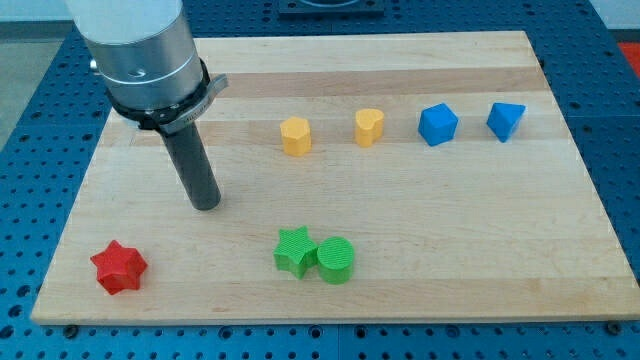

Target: Place your arm over the triangle

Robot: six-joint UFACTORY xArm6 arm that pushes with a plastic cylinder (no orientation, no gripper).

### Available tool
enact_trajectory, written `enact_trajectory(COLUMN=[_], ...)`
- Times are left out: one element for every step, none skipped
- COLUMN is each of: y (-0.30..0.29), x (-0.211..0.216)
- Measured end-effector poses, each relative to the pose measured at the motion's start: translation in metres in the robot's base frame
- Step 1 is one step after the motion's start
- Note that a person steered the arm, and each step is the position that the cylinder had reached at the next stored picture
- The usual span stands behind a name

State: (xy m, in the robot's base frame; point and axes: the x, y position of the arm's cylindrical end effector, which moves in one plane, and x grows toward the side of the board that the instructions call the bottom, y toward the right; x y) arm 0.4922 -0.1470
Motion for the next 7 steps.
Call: enact_trajectory(y=[0.000,0.000,0.000,0.000,0.000,0.019,0.084], x=[0.000,-0.002,-0.005,-0.006,-0.006,-0.006,-0.012])
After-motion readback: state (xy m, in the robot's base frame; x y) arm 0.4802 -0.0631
